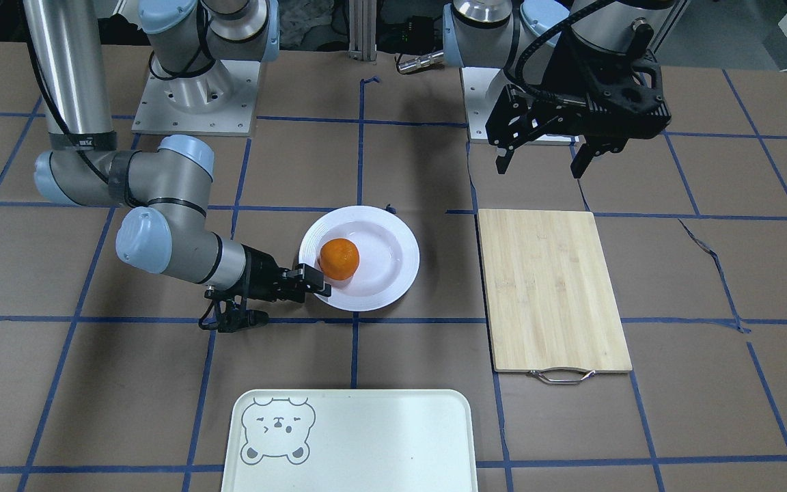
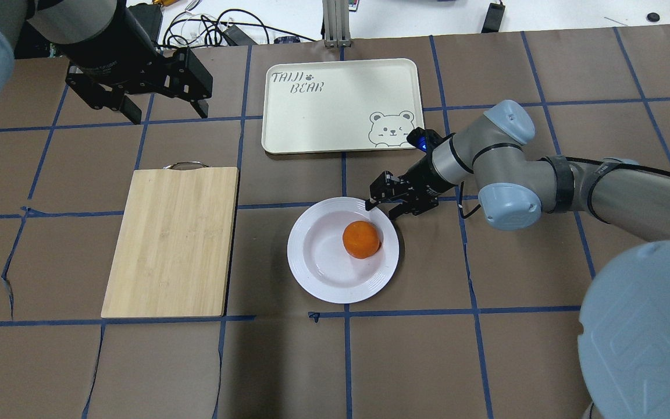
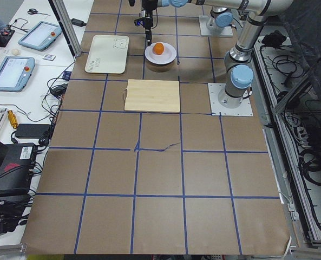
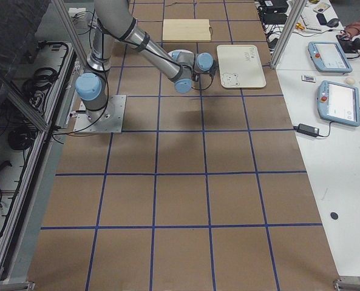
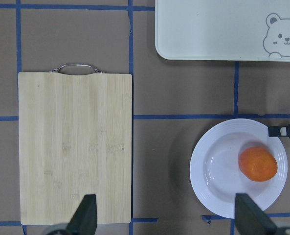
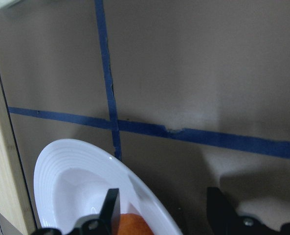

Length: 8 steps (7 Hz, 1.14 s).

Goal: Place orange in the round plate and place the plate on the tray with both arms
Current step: 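Grasp the bowl rim nearest the tray with the right gripper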

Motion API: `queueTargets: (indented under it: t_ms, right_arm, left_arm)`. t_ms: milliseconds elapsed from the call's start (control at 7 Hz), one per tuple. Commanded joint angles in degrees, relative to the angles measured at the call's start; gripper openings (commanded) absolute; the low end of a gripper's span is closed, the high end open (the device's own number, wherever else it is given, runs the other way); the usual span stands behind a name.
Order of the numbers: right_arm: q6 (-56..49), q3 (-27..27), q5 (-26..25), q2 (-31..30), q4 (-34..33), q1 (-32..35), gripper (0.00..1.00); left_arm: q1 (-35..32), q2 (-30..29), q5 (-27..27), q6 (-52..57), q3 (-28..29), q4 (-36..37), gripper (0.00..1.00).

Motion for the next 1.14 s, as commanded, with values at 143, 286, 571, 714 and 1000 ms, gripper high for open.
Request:
queueTargets:
  t_ms: [143, 286, 571, 714, 1000]
  right_arm:
    - [0.0, 0.1, 0.1, 0.2, 0.0, 1.7, 0.65]
    - [0.1, 0.1, 0.1, 0.2, 0.0, 1.8, 0.63]
    - [0.0, 0.1, 0.0, 0.1, 0.0, 2.7, 0.44]
    - [-0.3, 0.0, 0.0, 0.2, 0.0, 2.7, 0.23]
    - [-3.5, -0.1, 0.0, 0.2, -0.2, 2.7, 0.00]
  left_arm:
    - [0.0, 0.0, 0.0, 0.0, 0.0, 0.0, 1.00]
    - [0.1, 0.1, 0.1, 0.0, 0.0, -0.1, 1.00]
    - [0.1, 0.0, 0.0, 0.0, 0.0, -0.1, 1.00]
    - [0.0, 0.0, 0.0, 0.0, 0.0, -0.1, 1.00]
    - [0.0, 0.0, 0.0, 0.0, 0.0, -0.1, 1.00]
